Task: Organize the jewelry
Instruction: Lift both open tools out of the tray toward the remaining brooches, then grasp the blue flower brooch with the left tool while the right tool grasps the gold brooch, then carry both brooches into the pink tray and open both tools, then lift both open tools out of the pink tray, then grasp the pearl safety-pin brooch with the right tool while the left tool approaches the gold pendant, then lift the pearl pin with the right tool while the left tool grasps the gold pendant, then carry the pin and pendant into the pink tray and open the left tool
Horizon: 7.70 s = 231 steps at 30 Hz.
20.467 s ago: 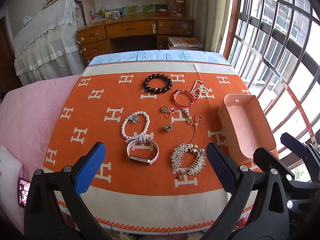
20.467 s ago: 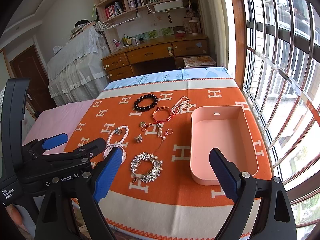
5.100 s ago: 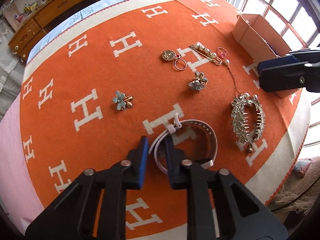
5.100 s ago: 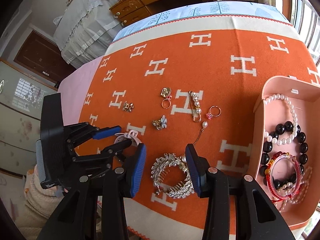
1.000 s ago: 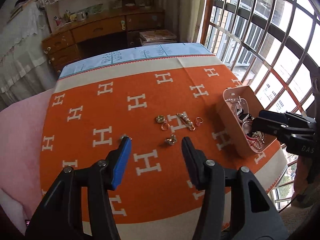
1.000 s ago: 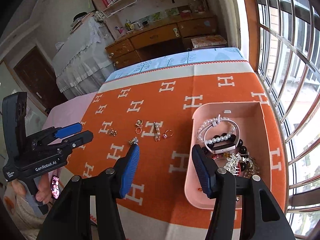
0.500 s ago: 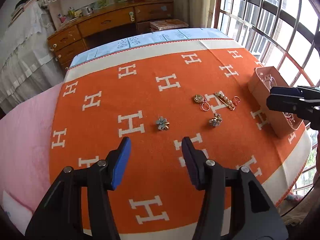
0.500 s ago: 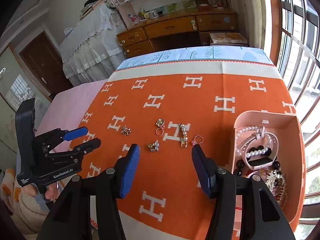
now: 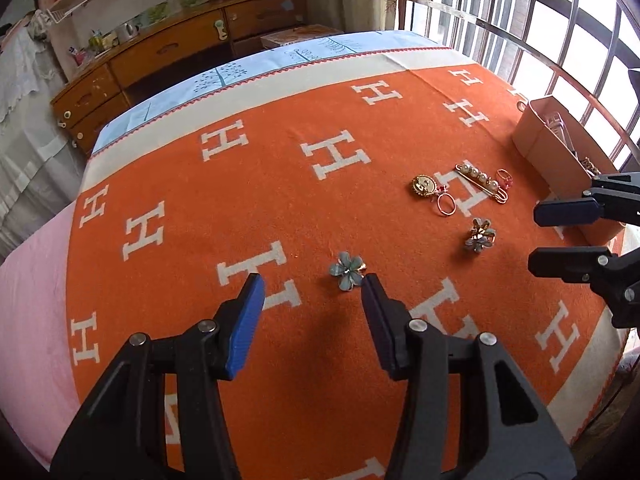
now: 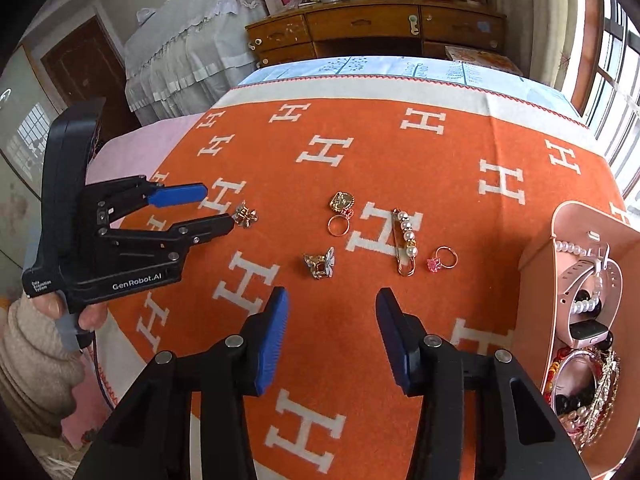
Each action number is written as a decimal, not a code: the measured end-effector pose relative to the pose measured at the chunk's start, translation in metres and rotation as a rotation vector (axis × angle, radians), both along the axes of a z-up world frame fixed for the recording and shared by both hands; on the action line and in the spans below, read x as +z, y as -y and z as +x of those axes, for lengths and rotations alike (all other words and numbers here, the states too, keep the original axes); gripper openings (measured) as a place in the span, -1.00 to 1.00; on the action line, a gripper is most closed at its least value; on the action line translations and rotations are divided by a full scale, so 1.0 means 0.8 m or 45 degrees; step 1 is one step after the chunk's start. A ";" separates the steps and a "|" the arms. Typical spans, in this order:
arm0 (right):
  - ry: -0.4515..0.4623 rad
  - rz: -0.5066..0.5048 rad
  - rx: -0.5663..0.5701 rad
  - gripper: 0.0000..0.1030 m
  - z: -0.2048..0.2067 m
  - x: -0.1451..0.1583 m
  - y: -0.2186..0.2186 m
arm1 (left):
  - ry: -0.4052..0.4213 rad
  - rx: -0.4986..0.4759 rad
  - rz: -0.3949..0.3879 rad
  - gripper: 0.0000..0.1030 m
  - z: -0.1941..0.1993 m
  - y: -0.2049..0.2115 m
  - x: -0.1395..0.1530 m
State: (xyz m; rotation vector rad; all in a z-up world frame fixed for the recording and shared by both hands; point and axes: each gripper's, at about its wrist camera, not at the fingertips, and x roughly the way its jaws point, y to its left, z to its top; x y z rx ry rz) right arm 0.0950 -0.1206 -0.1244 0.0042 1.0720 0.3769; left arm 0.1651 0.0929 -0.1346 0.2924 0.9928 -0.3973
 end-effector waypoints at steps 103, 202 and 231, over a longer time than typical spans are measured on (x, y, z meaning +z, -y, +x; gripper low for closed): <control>0.349 0.000 -0.468 -0.31 -0.053 0.042 0.276 | -0.028 -0.099 -0.188 0.21 -0.013 0.326 0.083; 0.095 0.303 -0.139 -0.86 0.012 0.044 0.139 | -0.438 0.446 -0.029 -0.74 0.107 0.133 -0.008; 0.429 0.253 -0.539 -0.86 -0.097 0.148 0.308 | -0.211 -0.021 -0.293 -0.75 -0.012 0.309 0.149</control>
